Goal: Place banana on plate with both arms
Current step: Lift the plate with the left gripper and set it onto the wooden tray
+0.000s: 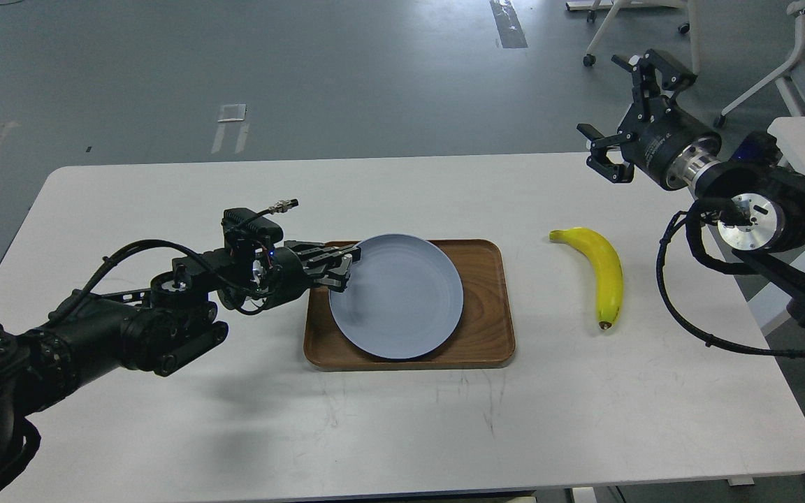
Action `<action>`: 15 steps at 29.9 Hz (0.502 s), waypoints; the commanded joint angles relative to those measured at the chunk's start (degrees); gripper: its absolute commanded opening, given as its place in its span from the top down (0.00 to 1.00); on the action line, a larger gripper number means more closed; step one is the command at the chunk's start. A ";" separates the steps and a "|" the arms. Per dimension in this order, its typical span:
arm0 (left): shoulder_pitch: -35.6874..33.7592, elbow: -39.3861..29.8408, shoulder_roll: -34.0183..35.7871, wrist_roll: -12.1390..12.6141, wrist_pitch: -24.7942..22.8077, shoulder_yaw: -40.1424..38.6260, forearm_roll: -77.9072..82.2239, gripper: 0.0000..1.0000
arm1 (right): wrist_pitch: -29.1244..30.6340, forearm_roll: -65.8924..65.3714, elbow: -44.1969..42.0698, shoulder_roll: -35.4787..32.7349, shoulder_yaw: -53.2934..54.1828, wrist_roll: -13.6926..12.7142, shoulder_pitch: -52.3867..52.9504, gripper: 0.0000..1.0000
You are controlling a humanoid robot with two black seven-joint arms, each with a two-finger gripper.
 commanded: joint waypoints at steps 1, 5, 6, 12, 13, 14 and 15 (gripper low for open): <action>-0.17 -0.31 -0.57 0.00 -0.62 -0.83 -1.64 0.43 | 0.00 -0.09 -0.01 0.01 -0.13 0.00 -0.09 0.01; -0.60 -0.75 -1.63 0.00 -2.38 -0.48 -11.90 0.19 | 0.00 -0.18 -0.36 0.01 -0.66 0.00 0.00 0.01; -0.61 -0.84 -1.63 0.00 -2.73 -0.39 -12.98 0.15 | 0.00 -0.18 -0.36 -0.08 -0.75 0.00 0.00 0.01; -0.87 -1.02 -1.45 0.00 -3.44 -1.00 -14.74 0.03 | 0.08 -0.44 -0.53 -1.83 -1.01 0.00 0.00 0.01; -0.96 -1.10 -1.28 0.00 -3.53 -1.18 -15.35 0.03 | 0.08 -0.79 -0.53 -2.10 -1.01 0.00 0.09 0.01; -0.96 -1.10 -1.19 0.00 -3.53 -1.44 -16.23 0.03 | 0.17 -1.58 -0.53 -2.36 -1.10 0.00 0.09 0.01; -1.31 -1.19 -1.02 0.00 -3.61 -2.23 -19.11 0.03 | 0.17 -5.15 -0.71 -2.89 -1.27 0.00 0.18 0.01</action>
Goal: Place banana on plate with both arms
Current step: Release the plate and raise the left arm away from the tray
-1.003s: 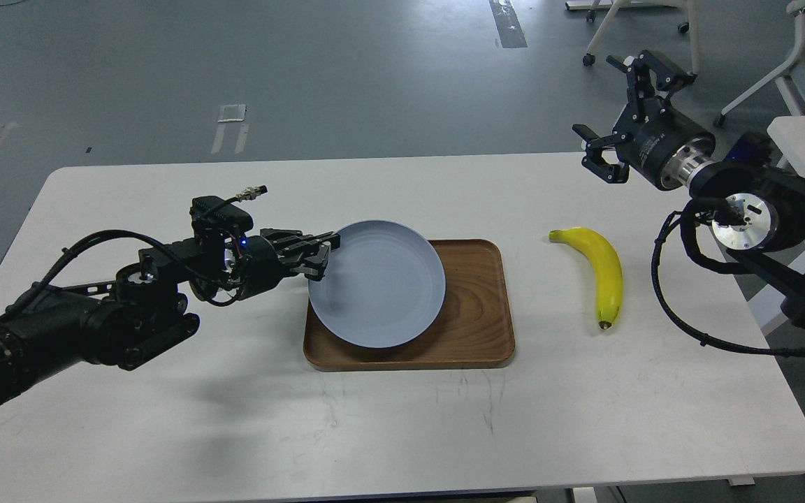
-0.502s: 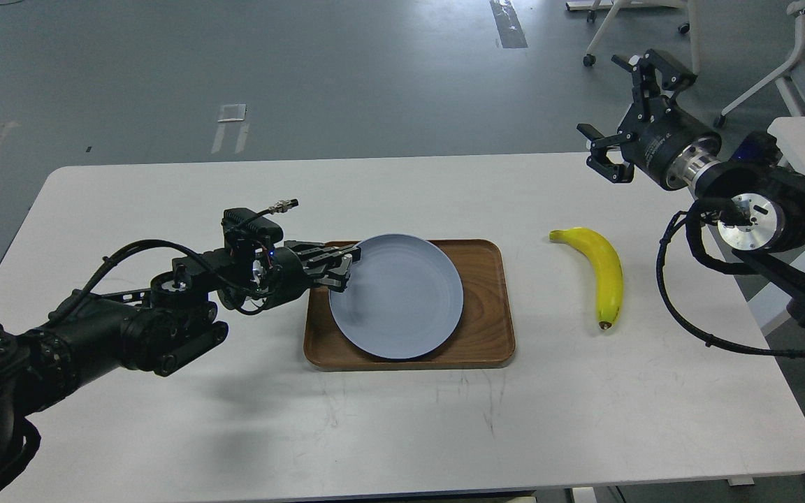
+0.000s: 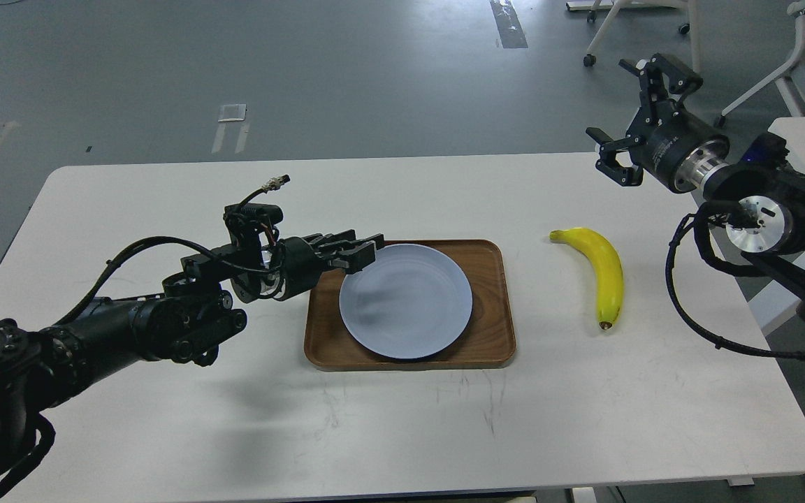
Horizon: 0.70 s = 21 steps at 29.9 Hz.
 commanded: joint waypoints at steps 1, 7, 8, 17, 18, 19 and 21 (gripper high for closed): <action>-1.30 -0.12 0.50 0.00 -0.27 -2.30 -7.88 0.02 | 0.00 -10.90 -0.26 -1.58 -0.87 -0.18 0.25 0.01; -7.71 -5.64 4.18 0.00 -8.05 -8.80 -31.59 0.02 | -3.15 -58.69 0.18 -6.05 -7.45 -0.88 0.07 0.03; -8.33 -6.44 4.71 0.00 -10.27 -9.77 -34.26 0.02 | -3.33 -62.35 0.09 -6.41 -8.33 -0.88 -0.01 0.04; -8.87 -7.50 6.30 4.62 -20.40 -19.36 -54.33 0.02 | -5.27 -75.48 -2.37 -6.77 -25.92 -0.97 0.16 0.04; -8.43 -7.59 6.39 5.49 -20.48 -20.23 -55.02 0.02 | -5.88 -75.74 -3.33 -6.42 -27.31 -0.97 0.16 0.04; -8.25 -7.59 6.56 5.76 -20.48 -20.50 -55.20 0.02 | -6.15 -76.09 -4.04 -5.98 -28.02 -0.97 0.16 0.04; -7.64 -7.50 6.74 6.29 -20.40 -20.77 -55.29 0.02 | -7.46 -77.94 -7.19 -2.22 -30.22 -0.97 -0.01 0.06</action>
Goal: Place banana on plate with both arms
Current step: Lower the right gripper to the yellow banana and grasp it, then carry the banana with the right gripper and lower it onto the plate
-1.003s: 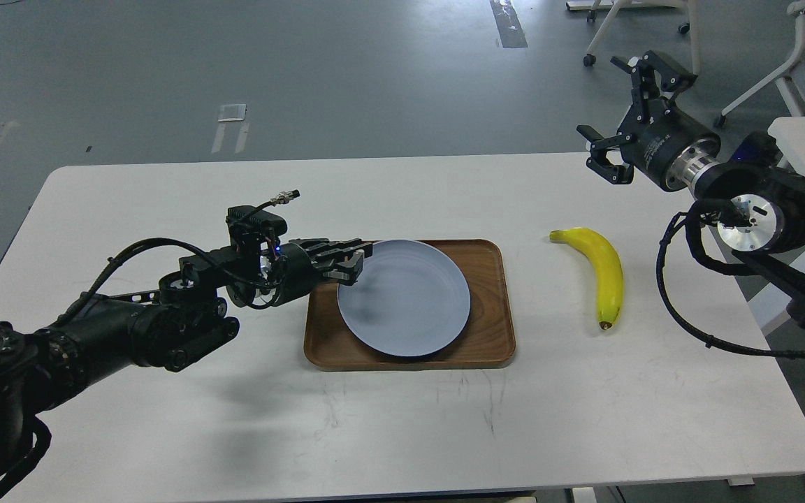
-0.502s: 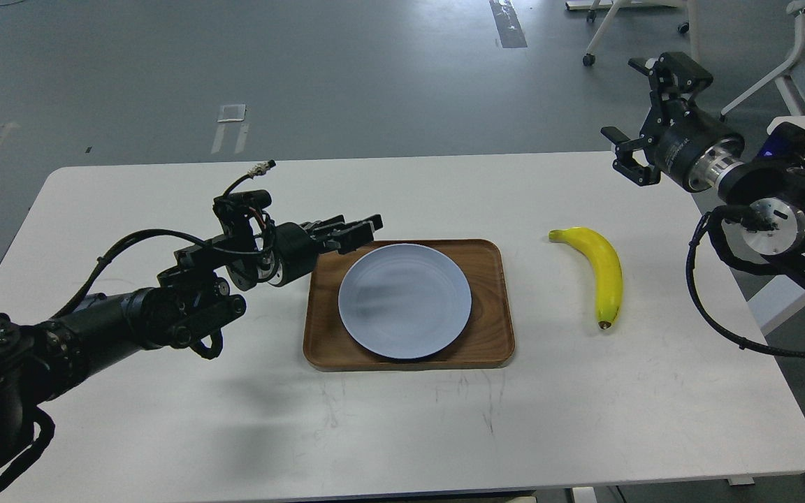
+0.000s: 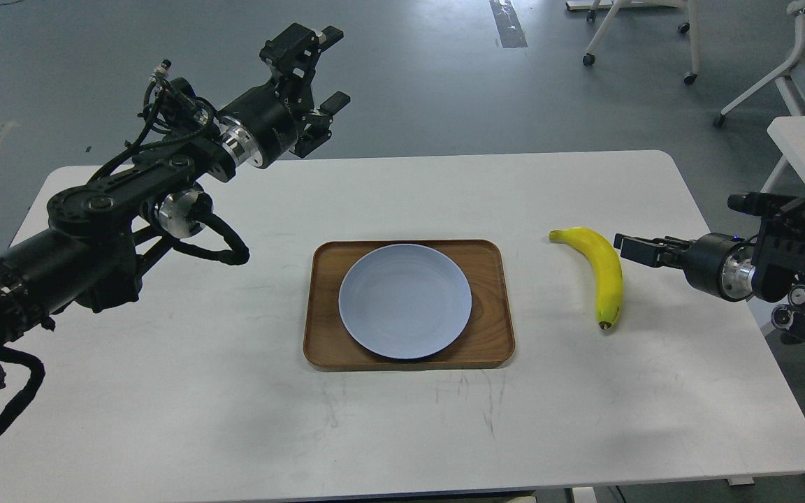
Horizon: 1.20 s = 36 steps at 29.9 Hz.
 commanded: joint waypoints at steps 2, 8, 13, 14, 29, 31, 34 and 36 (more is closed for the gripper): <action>1.13 0.06 0.64 0.90 0.13 -0.77 -0.59 0.02 | -3.32 -2.00 -6.19 6.27 -3.58 0.01 -0.43 0.06; 1.39 0.33 2.22 0.81 0.13 -0.77 -0.50 0.02 | -4.82 -1.91 -9.46 9.97 -4.64 -0.16 -0.34 0.10; 1.48 0.42 2.66 0.81 0.13 -0.68 -0.50 0.02 | -4.82 -1.91 -10.42 11.91 -5.86 -1.04 -1.04 0.29; 1.48 0.42 2.66 0.73 0.13 -0.68 -0.50 0.02 | -4.82 -1.91 -10.51 12.43 -6.82 -1.04 -0.96 0.31; 2.71 0.59 3.54 0.46 0.22 -0.60 -0.41 0.02 | -8.95 -0.95 -6.48 13.67 -7.01 -0.78 3.51 0.90; 2.71 0.59 3.54 0.37 0.22 -0.60 -0.41 0.02 | -8.69 -0.86 -2.63 13.76 -7.01 -0.26 6.41 0.91; 2.71 0.59 3.54 0.37 0.22 -0.51 -0.41 0.02 | -8.25 -1.03 1.43 15.42 -8.23 4.55 10.89 0.91; 2.71 0.59 3.63 0.37 0.22 -0.51 -0.41 0.02 | -8.07 -1.21 1.79 16.21 -9.90 7.03 12.83 0.91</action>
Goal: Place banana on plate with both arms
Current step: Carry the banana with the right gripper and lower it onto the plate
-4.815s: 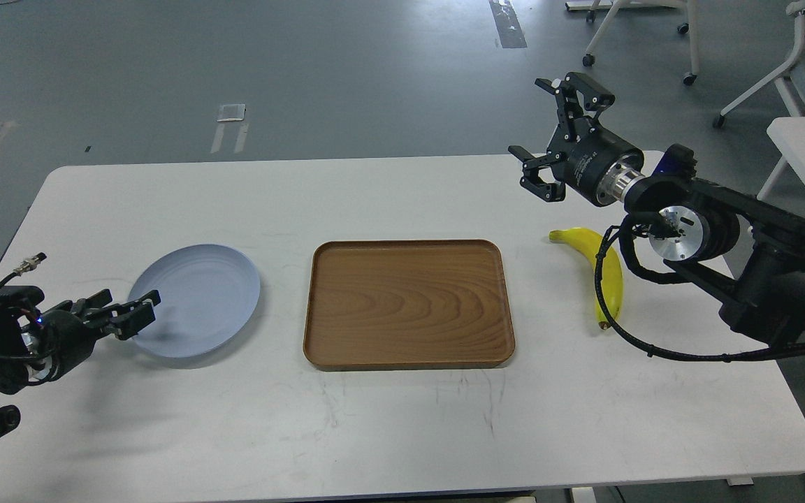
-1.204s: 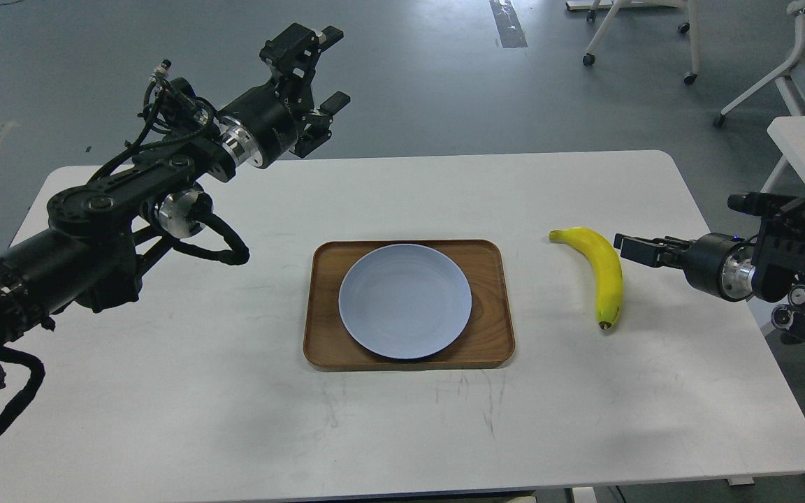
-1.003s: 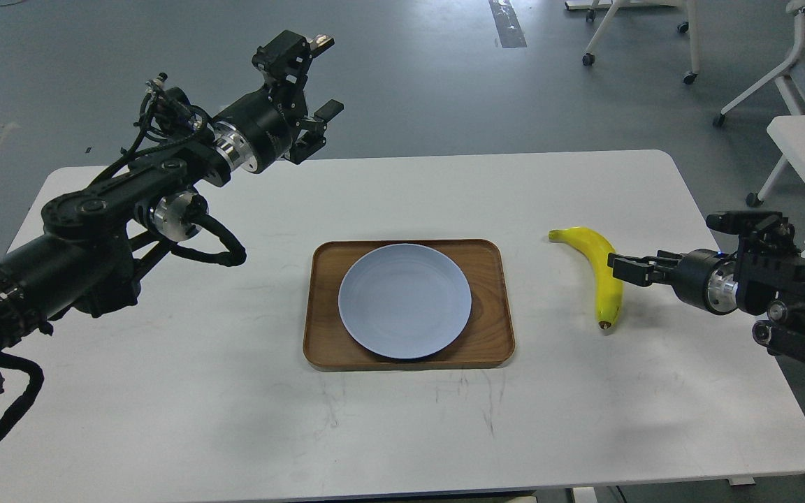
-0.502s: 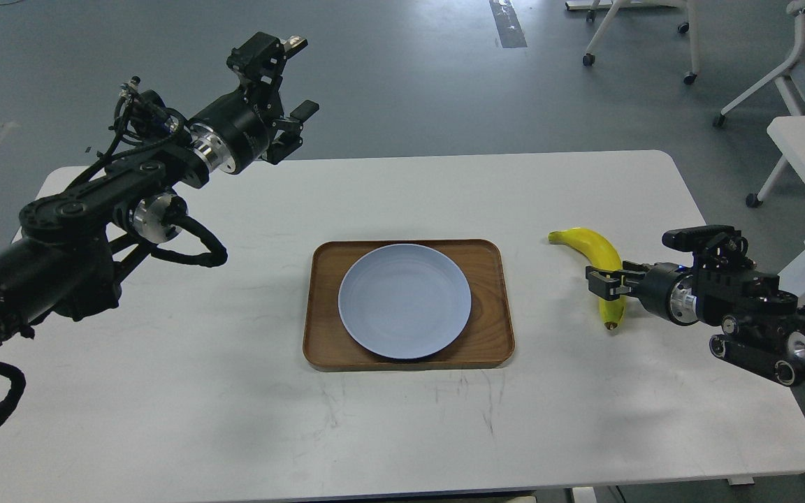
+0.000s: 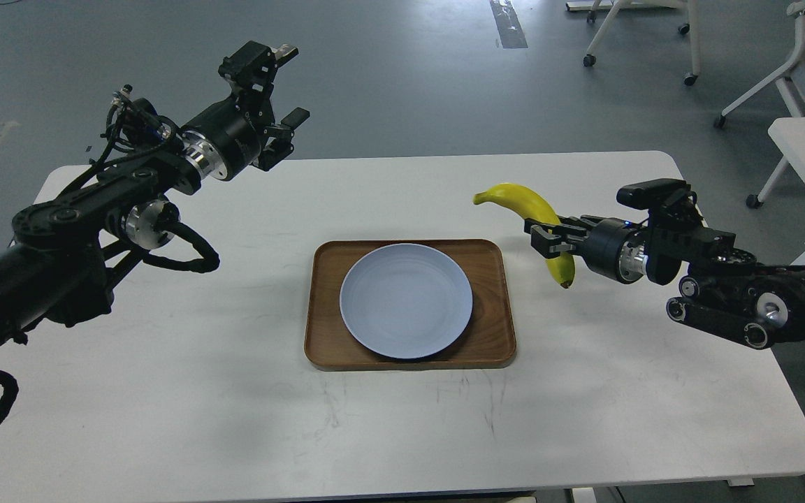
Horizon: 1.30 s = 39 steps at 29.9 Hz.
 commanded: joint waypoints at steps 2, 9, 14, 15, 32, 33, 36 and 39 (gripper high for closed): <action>0.08 -0.17 1.28 0.08 -0.12 -0.03 0.00 0.02 | 0.59 -0.70 1.42 4.62 -8.74 5.34 7.43 0.91; 0.17 -0.52 2.87 0.52 -0.65 -0.29 -0.09 0.02 | 0.59 -0.61 -2.10 13.59 -15.19 5.43 9.21 0.90; 0.44 -0.61 4.36 0.43 -0.65 -0.29 -0.18 0.02 | 0.51 -0.26 -5.52 17.46 -15.28 5.43 8.25 0.90; 0.61 -0.61 4.54 0.43 -0.65 -0.29 -0.18 0.02 | 0.59 -0.17 -5.96 17.82 -15.28 5.43 8.07 0.89; 2.02 -0.69 6.30 0.52 -1.88 -0.20 -0.09 0.02 | 0.24 2.02 -10.10 21.34 -12.21 4.72 5.78 0.00; 2.11 -0.61 6.38 0.52 -2.05 -0.20 -0.09 0.02 | 0.24 3.68 -10.01 20.90 -11.50 4.72 5.96 0.00; 2.19 -0.69 7.35 0.43 -2.23 -0.38 -0.18 0.02 | -0.11 7.98 -9.75 18.10 -7.91 4.72 7.01 0.00; 2.46 -0.70 7.53 0.43 -2.23 -1.60 -0.61 0.02 | -0.20 14.12 -8.78 14.85 0.05 4.81 7.37 0.00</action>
